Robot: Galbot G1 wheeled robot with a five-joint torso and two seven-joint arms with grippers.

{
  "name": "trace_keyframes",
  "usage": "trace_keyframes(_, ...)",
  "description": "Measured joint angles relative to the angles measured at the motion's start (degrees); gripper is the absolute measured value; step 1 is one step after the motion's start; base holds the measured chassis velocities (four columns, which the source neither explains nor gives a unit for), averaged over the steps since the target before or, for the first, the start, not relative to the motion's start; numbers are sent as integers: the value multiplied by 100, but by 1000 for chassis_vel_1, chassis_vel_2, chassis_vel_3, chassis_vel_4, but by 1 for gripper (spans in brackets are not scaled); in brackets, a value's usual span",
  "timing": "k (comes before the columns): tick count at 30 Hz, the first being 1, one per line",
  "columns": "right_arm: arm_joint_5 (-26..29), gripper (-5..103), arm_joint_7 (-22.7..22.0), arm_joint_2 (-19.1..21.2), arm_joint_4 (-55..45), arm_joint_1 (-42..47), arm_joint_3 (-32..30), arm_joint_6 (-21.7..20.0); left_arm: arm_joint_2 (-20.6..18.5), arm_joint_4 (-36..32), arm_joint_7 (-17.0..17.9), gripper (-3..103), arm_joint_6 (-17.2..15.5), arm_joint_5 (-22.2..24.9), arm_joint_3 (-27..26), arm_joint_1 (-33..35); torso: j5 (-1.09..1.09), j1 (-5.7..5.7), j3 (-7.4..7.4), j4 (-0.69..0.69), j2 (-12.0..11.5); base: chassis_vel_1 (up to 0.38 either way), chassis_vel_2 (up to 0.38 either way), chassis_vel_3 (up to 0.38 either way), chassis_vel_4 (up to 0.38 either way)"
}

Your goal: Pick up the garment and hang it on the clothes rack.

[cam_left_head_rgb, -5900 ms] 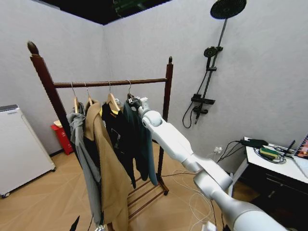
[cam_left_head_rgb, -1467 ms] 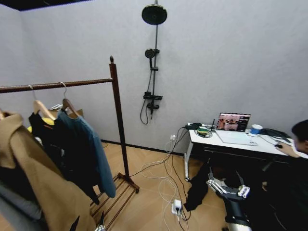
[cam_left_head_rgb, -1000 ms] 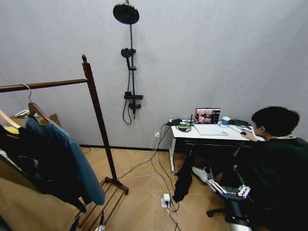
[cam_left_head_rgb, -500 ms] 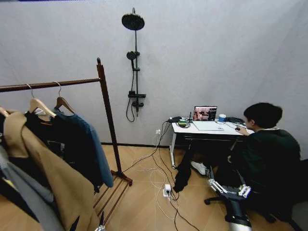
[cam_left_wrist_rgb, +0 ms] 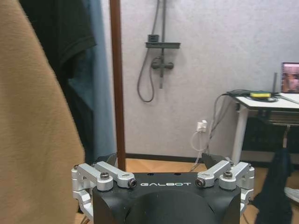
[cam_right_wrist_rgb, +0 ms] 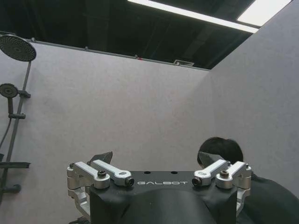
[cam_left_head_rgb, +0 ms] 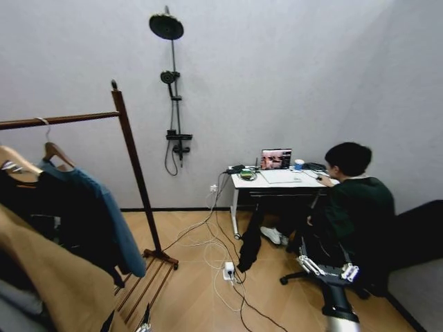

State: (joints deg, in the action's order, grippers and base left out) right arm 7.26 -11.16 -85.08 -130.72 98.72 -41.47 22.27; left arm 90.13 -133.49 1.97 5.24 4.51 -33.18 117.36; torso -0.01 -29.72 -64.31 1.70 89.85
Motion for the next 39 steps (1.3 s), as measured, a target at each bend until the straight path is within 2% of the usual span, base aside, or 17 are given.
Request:
trace_keyframes(6,33,100,-24,-8,0,35,7,-40,0,0,0,100,0,0,0,0,1,1,0,2,1,-88,-120,-96,-75)
trace_keyframes(12,45,100,-29,0,13,14,12,-50,0,0,0,100,0,0,0,0,1,0,0,-2,1,-48,-41,5,-32)
trace_keyframes(29,-28,100,-17,9,96,-24,35,-35,1,0,-2,100,0,0,4,0,4,0,-1,-2,1,-120,-141,129,120)
trace_keyframes(39,-24,100,-16,10,104,-73,44,8,0,0,1,100,0,0,-1,0,-1,-2,0,0,0,109,19,-117,-18)
